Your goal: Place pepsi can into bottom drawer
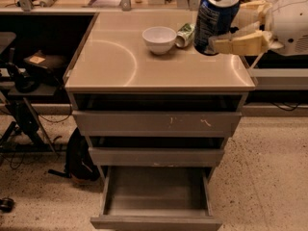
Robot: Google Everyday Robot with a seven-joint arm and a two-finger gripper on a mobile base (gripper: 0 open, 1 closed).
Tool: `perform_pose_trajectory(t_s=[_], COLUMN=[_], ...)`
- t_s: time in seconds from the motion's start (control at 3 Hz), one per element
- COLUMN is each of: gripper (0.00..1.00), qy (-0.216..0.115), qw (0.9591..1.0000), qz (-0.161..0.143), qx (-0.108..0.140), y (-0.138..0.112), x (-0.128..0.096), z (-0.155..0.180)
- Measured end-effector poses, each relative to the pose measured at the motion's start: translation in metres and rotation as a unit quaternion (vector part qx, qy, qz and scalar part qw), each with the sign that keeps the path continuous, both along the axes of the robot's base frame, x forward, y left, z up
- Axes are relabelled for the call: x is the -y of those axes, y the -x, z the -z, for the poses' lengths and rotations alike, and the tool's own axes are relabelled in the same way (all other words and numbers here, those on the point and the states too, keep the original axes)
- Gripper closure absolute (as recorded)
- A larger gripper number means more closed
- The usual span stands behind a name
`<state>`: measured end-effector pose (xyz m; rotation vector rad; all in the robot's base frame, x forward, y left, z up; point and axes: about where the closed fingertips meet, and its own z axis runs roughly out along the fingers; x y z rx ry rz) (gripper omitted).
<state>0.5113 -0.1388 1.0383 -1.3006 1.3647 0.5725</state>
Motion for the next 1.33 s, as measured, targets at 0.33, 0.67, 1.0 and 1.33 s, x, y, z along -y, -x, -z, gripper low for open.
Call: perform_pose_trajectory(t_s=[0.33,0.67,1.0,1.33], gripper=[1.0,1.0,1.0,1.0], qy=[-0.026,-0.038,0.0,0.075], qw=[0.9995,0.997,0.9911,0.9809], qz=[0.008,0.068,0.115,0.145], qx=[0.014,-0.001,-0.068,-0.106], y=[0.018,0.039,0.05,0.028], x=[-0.015,0.002,0.015,0.029], z=[0.012,0.06,0.15,0.213])
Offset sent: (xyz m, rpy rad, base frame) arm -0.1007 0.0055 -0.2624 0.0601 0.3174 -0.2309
